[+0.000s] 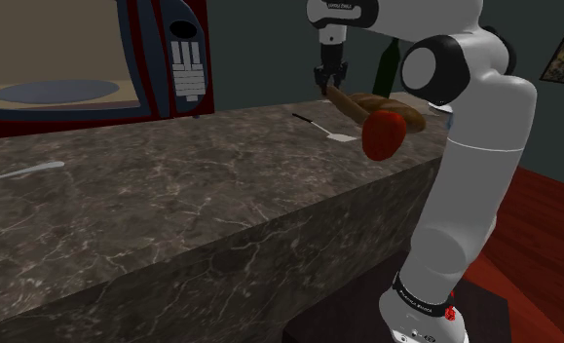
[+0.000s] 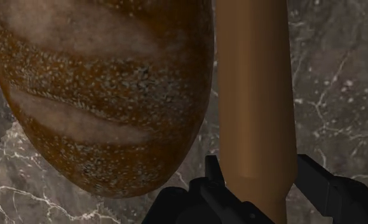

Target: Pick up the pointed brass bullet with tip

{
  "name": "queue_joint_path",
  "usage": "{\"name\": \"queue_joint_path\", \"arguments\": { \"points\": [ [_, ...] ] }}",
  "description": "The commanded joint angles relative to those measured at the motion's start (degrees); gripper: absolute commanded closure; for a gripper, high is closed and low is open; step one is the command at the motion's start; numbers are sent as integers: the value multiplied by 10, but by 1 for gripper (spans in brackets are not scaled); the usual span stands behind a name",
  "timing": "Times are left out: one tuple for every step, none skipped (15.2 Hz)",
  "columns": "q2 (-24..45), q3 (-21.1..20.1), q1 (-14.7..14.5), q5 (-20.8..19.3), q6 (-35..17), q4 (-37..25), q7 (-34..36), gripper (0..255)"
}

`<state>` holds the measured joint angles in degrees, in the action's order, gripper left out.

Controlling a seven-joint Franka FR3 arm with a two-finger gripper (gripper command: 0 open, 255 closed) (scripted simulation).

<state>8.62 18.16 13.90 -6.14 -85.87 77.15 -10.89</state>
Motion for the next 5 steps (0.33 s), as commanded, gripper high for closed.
{"name": "queue_joint_path", "arguments": {
  "points": [
    [6,1,1,2,18,-24,-3,255],
    [10,1,2,3,27,-37,-5,255],
    [15,1,3,5,37,-52,-7,255],
    [16,1,3,5,38,-54,-7,255],
    [16,1,3,5,38,-54,-7,255]
  ]
}}
